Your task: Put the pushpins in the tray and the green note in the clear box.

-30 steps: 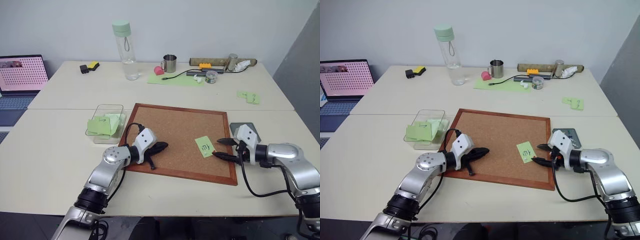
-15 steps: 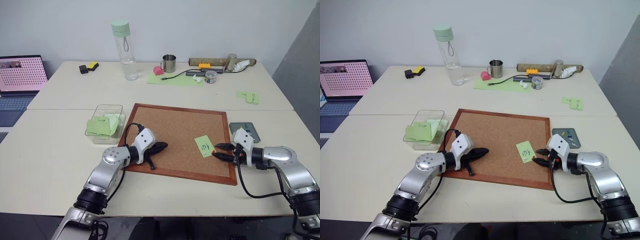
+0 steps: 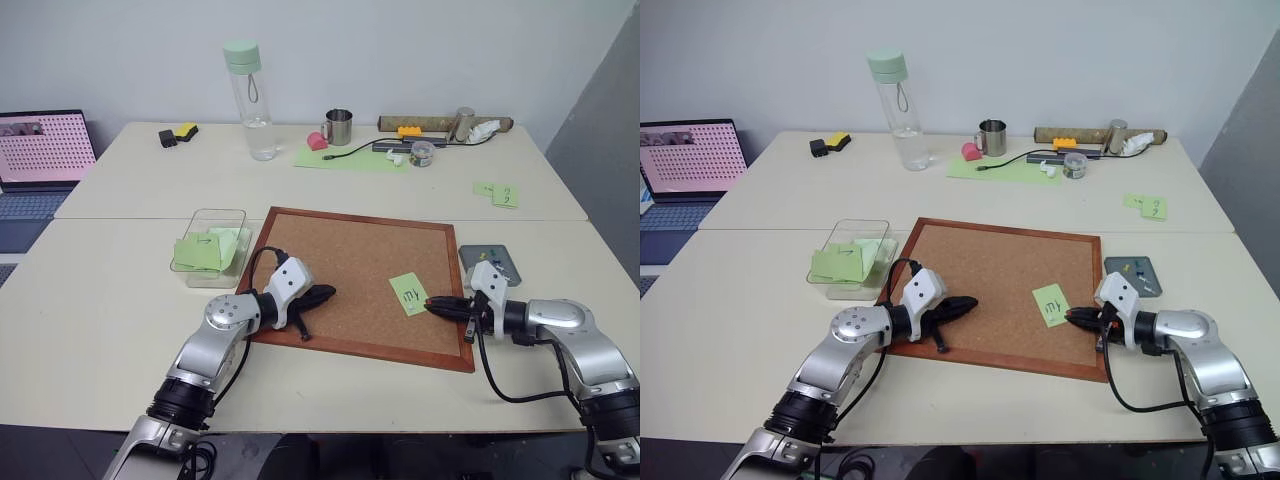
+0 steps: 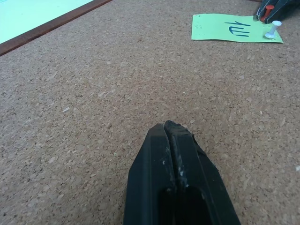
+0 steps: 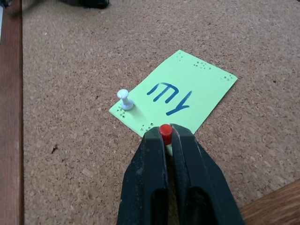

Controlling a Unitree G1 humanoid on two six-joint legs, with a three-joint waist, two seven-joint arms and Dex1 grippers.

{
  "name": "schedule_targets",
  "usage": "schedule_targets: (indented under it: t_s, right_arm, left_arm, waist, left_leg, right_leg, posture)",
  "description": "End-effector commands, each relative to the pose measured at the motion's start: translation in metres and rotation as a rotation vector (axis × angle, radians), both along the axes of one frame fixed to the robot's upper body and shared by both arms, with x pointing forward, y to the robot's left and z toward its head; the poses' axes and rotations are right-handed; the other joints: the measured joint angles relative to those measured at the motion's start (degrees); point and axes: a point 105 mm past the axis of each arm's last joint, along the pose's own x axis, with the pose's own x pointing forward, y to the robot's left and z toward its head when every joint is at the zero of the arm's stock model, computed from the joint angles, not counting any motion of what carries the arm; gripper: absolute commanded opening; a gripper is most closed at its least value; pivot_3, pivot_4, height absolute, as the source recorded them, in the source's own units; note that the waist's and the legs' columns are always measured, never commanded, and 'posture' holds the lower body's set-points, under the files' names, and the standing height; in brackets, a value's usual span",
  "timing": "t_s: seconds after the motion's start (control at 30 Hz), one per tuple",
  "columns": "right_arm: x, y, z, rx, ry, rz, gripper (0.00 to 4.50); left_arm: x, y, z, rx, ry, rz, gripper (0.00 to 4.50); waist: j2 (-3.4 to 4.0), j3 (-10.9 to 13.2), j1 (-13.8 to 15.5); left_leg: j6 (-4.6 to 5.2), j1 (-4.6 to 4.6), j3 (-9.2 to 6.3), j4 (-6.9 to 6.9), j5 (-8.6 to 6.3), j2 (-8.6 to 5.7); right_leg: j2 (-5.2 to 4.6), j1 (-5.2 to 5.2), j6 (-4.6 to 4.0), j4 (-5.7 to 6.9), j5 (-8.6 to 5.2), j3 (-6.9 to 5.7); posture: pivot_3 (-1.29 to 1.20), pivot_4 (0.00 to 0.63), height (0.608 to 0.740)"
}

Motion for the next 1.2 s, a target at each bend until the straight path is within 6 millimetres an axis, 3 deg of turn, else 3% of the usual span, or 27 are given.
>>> schedule_targets:
  t_s: [0.03, 0.27, 0.43, 0.67, 0.83, 1.03, 1.1, 1.2]
  right_arm:
    - [0.002, 0.000, 0.038, 0.090, -0.095, -0.001, 0.08]
    - [0.012, -0.018, 0.057, 0.130, -0.121, -0.119, 0.08]
    - [0.048, -0.073, 0.058, 0.030, -0.167, -0.433, 0.08]
    - [0.059, -0.101, 0.042, -0.057, -0.131, -0.559, 0.08]
    - [0.061, -0.105, 0.041, -0.072, -0.131, -0.590, 1.15]
    - [0.057, -0.101, 0.052, -0.054, -0.169, -0.541, 2.62]
    - [0.051, -0.089, 0.057, -0.049, -0.180, -0.457, 3.00]
    - [0.028, -0.055, 0.059, -0.066, -0.181, -0.238, 3.56]
  left_arm:
    - [-0.009, 0.012, -0.032, 0.073, 0.111, 0.031, 0.00]
    - [-0.009, 0.013, -0.036, 0.079, 0.121, 0.036, 0.00]
    - [-0.010, 0.013, -0.037, 0.082, 0.121, 0.036, 0.00]
    - [-0.011, 0.011, -0.038, 0.081, 0.123, 0.034, 0.00]
    - [-0.012, 0.012, -0.037, 0.088, 0.119, 0.031, 0.00]
    - [-0.013, 0.012, -0.037, 0.092, 0.119, 0.032, 0.00]
    - [-0.013, 0.013, -0.037, 0.092, 0.119, 0.032, 0.00]
    - [-0.013, 0.013, -0.037, 0.092, 0.120, 0.032, 0.00]
  waist:
    - [0.00, 0.00, -0.01]
    - [-0.01, -0.02, -0.03]
    - [-0.01, -0.03, -0.04]
    - [0.03, -0.06, -0.05]
    - [0.09, -0.09, -0.07]
    - [0.09, -0.09, -0.11]
    - [0.09, -0.09, -0.12]
    - [0.10, -0.10, -0.08]
  left_leg:
    - [0.00, 0.00, 0.00, 0.00, 0.00, 0.00]
    - [0.01, 0.01, -0.01, 0.00, 0.00, 0.00]
    - [0.01, 0.05, 0.03, 0.00, 0.00, -0.01]
    - [0.00, 0.05, 0.06, -0.04, 0.00, 0.00]
    - [0.01, 0.06, 0.09, -0.04, 0.00, 0.00]
    - [0.01, 0.06, 0.09, -0.04, 0.00, 0.00]
    - [0.01, 0.06, 0.09, -0.04, -0.01, 0.00]
    - [0.01, 0.05, 0.07, -0.04, -0.01, 0.01]
  right_leg:
    - [0.00, 0.00, 0.00, 0.00, 0.00, 0.01]
    - [0.00, 0.01, 0.00, 0.00, 0.00, 0.00]
    - [0.00, 0.03, 0.00, 0.03, 0.00, 0.03]
    - [0.00, 0.04, 0.00, 0.01, 0.00, 0.04]
    - [0.00, 0.04, 0.00, 0.03, 0.00, 0.06]
    - [0.00, 0.04, 0.00, 0.03, 0.00, 0.06]
    - [0.00, 0.03, 0.00, 0.03, 0.00, 0.06]
    - [0.01, 0.04, 0.00, 0.02, 0.00, 0.05]
  posture:
    - [0.00, 0.150, 0.740]
    - [0.00, 0.150, 0.740]
    - [0.00, 0.150, 0.740]
    - [0.00, 0.150, 0.740]
    - [0.00, 0.150, 0.740]
    - [0.00, 0.150, 0.740]
    - [0.00, 0.150, 0.740]
    - [0.00, 0.150, 0.740]
